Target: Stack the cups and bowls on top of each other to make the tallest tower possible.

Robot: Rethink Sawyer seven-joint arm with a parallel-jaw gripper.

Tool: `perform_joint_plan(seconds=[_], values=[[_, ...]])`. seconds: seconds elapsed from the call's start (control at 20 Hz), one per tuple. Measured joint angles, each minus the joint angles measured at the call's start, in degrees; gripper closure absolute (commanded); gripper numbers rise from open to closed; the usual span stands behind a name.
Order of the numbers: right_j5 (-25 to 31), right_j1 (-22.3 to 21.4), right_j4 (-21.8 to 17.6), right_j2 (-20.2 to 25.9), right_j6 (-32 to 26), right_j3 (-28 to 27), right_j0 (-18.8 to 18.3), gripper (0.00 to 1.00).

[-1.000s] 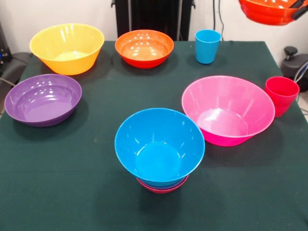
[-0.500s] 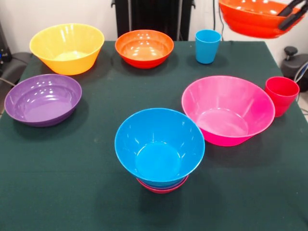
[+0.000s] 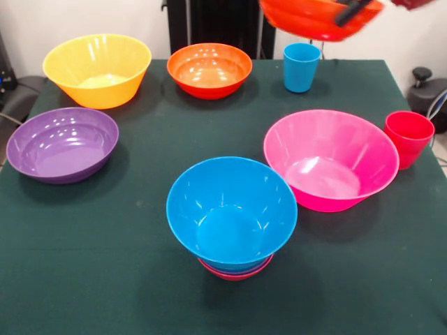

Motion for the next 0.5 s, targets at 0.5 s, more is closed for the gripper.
perform_joint_plan(seconds=[0.5], values=[[2.26, 1.64, -1.44, -0.07, -0.01, -13.21, -12.91, 1.0]])
